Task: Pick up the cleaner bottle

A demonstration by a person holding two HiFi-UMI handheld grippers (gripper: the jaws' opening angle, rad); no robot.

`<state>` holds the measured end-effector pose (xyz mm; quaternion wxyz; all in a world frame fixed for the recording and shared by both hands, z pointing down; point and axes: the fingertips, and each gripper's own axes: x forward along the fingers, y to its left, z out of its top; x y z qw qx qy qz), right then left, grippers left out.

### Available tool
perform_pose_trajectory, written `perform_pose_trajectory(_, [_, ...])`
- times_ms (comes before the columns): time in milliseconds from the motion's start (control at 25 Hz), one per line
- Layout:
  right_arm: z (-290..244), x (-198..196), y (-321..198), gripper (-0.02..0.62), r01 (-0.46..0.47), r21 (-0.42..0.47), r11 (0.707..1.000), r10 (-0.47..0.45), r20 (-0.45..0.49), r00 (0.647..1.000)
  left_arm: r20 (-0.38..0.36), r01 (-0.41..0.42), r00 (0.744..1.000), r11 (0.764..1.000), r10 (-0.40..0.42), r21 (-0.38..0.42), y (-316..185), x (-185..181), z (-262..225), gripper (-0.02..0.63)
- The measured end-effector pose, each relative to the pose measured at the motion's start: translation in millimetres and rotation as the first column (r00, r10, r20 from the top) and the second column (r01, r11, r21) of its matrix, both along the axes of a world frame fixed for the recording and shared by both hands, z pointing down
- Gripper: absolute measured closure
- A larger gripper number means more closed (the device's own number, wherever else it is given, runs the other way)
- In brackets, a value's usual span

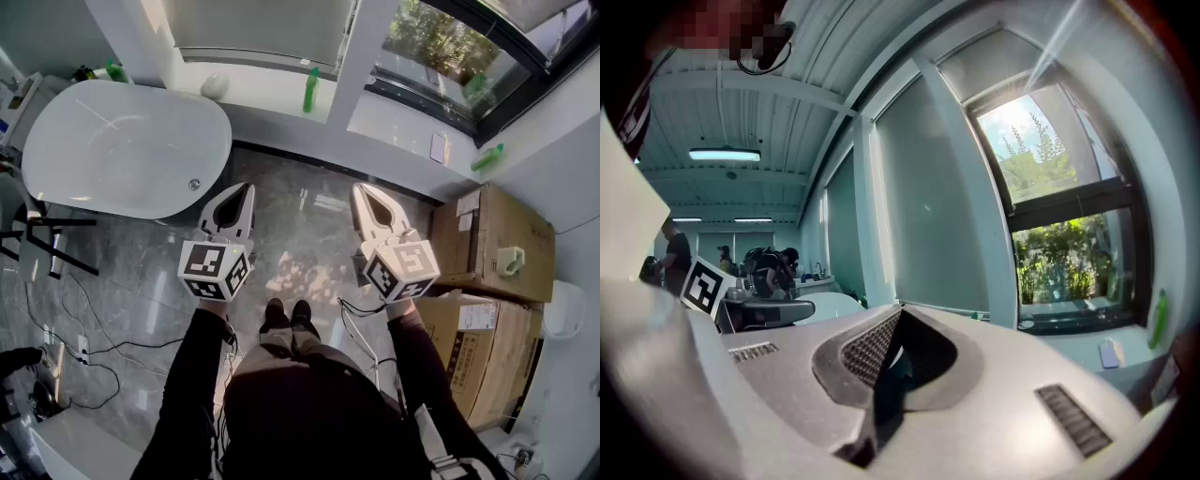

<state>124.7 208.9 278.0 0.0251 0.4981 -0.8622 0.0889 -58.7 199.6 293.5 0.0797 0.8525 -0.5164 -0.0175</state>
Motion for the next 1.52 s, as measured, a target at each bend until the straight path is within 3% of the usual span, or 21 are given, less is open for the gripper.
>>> perform_pose_trajectory(960, [22,13,-19,0.594,0.030,-0.043,0.999,-0.030,0.007,1.000,-0.019,0.017,1.000,1.000,-0.017,-0.006,-20,8,0,0.600])
perform_pose_trajectory(1520, [13,29,-50,0.594,0.035,-0.014,0.999,-0.035,0.007,0.999,-0.023,0.033,0.999,0.999,-0.033,0.020,-47,29,-8,0.600])
